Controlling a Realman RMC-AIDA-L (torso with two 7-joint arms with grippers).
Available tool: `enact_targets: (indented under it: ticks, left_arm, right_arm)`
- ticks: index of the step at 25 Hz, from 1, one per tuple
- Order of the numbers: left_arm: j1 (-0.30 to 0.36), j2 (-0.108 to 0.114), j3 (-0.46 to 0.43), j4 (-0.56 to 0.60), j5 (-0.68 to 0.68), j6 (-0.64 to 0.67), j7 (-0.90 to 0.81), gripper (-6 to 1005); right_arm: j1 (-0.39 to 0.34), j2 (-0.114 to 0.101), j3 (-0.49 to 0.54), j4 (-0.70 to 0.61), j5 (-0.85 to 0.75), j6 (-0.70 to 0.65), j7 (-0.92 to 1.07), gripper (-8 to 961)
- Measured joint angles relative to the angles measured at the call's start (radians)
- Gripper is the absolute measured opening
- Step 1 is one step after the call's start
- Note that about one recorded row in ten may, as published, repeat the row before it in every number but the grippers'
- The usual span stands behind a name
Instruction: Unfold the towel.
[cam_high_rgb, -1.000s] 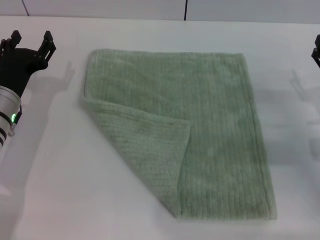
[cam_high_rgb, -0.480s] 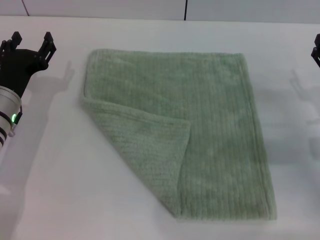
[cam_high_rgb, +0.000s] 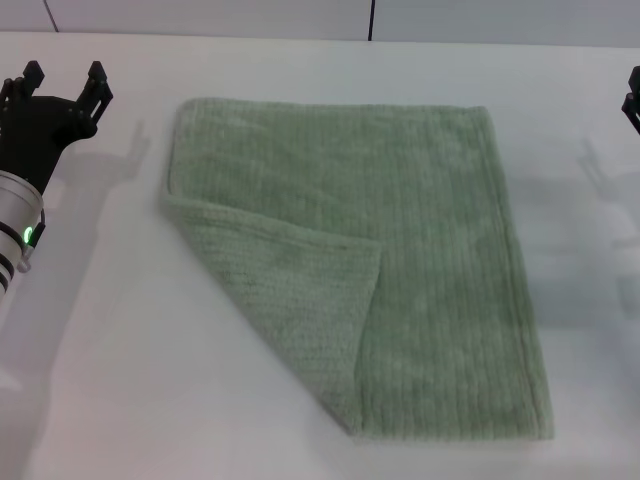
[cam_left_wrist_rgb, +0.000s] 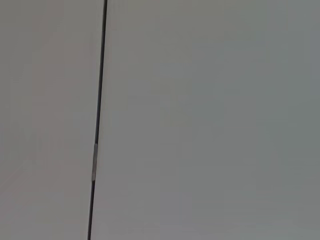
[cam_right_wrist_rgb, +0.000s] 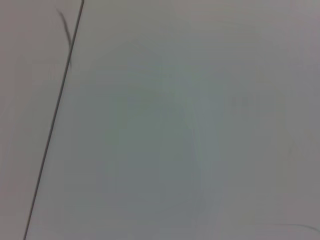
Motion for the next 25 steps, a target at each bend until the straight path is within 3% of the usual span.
enact_targets:
  ticks: [25]
  left_arm:
    - [-0.002,0.002,0.006,-0.002,0.000,0.001,0.002,784]
  right_arm:
    - [0.009,0.000,0.000,0.000,0.000,-0.014,0.005,833]
